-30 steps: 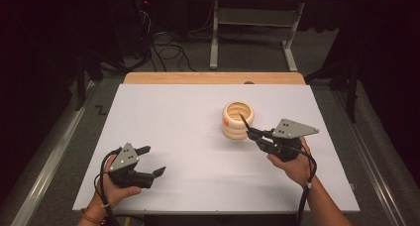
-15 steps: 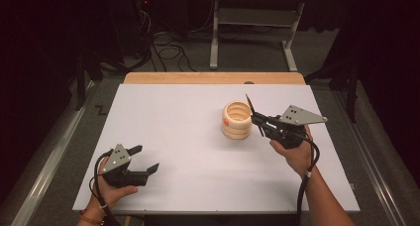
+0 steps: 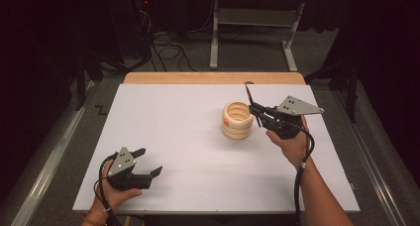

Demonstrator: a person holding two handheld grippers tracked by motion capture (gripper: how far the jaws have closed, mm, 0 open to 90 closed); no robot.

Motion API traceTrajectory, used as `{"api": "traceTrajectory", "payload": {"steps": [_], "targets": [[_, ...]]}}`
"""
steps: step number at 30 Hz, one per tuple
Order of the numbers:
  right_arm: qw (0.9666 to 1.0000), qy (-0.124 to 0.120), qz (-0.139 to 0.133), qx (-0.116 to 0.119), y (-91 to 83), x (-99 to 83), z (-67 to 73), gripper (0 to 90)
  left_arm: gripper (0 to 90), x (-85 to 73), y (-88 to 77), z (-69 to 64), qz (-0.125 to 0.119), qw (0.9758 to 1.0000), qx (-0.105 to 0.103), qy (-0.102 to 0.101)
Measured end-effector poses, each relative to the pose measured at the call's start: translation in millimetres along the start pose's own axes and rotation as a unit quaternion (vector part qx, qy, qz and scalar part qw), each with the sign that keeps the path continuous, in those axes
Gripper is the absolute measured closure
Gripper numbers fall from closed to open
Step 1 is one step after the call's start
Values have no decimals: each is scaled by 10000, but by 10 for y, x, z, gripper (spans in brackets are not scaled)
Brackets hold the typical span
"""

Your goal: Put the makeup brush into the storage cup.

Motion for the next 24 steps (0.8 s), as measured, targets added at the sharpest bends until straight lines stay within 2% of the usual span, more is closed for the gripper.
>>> {"api": "traceTrajectory", "payload": {"steps": [9,14,24], "targets": [[9996,135,-227,-69,128,171,-105,851,175,18,3,-28,-76,9999,48,52],[9990,292,-330,-69,200,260,-145,851,187,21,-6,-38,-78,9999,48,87],[9986,404,-337,-102,389,325,-188,851,193,30,-13,-46,-112,9999,25,90]]}}
Point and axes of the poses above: each handheld gripper's, and its own axes: y roughly forward along the jaws, x roughly out of its top, z roughly to its left, the point moved 6 cm from there along y, roughly forward along the jaws, and after that the axes turned 3 degrees about y, right-handed, at the moved point
